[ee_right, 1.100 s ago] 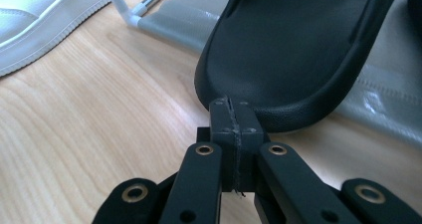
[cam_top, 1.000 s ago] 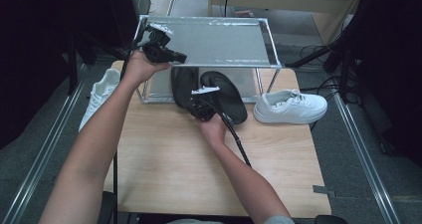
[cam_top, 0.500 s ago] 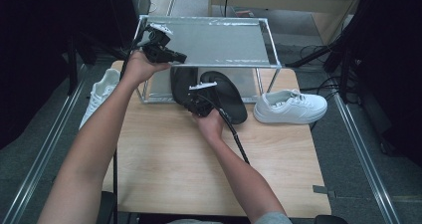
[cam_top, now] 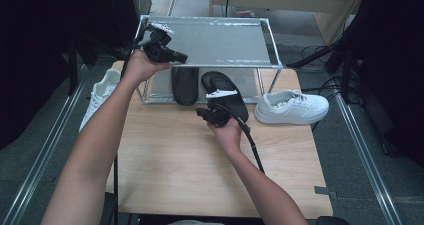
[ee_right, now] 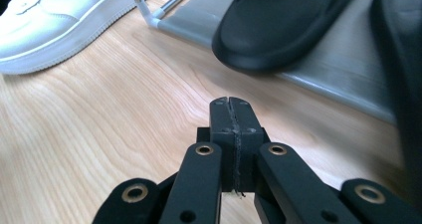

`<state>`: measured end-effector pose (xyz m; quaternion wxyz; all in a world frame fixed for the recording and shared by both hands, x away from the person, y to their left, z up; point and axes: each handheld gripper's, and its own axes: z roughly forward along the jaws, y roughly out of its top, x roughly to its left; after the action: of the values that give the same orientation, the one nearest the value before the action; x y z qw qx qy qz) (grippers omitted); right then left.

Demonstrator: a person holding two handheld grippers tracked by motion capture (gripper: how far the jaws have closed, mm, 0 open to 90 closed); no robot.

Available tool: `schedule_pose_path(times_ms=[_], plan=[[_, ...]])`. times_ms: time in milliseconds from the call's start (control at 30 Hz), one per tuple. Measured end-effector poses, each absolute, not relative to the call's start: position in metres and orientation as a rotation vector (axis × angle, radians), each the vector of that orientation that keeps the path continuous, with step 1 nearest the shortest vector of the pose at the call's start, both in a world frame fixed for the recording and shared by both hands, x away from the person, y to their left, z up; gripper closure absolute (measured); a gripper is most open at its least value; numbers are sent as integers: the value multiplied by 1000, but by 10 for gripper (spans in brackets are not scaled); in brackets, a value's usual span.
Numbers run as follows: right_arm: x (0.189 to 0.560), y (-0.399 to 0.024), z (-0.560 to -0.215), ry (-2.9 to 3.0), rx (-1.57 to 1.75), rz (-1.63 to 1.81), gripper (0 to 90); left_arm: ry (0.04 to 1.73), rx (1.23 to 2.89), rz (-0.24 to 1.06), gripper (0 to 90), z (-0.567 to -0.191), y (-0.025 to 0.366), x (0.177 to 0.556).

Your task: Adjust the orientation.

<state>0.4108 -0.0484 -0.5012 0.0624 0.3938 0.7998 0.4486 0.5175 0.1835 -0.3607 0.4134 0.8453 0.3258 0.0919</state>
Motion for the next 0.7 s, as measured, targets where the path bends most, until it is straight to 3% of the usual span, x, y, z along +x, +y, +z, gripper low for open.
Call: schedule_pose_path(times_ms=[700], plan=[[379, -133, -499, 2372, 1228, 1334, 900, 835, 2130, 229, 869, -360, 182, 518]])
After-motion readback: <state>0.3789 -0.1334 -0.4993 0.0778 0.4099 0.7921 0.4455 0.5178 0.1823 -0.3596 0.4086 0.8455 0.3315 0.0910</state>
